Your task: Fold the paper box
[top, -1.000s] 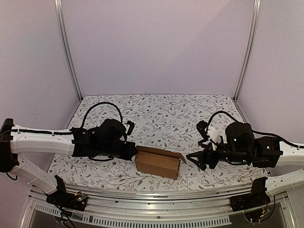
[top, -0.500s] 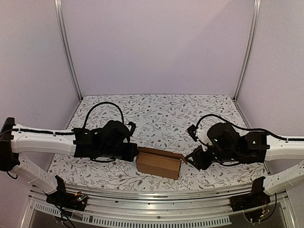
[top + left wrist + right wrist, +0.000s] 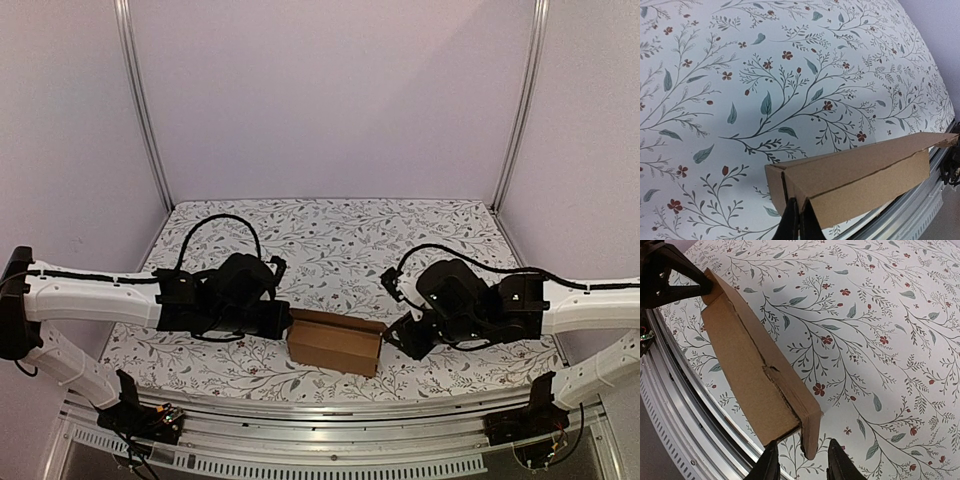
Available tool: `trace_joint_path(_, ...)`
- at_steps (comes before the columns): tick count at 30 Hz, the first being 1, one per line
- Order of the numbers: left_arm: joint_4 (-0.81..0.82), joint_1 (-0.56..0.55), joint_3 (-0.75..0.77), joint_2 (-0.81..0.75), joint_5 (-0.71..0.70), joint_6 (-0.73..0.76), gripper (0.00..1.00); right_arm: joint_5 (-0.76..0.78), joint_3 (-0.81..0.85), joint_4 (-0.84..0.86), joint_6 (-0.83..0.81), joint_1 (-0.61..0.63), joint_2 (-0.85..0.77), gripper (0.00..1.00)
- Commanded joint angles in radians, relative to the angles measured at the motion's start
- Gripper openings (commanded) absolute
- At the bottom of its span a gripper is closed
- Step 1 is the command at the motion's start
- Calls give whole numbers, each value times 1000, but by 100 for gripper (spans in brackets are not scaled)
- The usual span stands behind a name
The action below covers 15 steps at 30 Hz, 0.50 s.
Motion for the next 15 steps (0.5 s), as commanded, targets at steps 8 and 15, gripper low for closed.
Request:
trace_joint_path(8, -92, -22, -8, 32, 20, -20, 0, 78, 67, -69, 9, 30, 68, 18)
trace_joint_path(15, -91, -25, -8, 35, 20, -21, 0, 91, 89, -80, 14, 43, 105, 7)
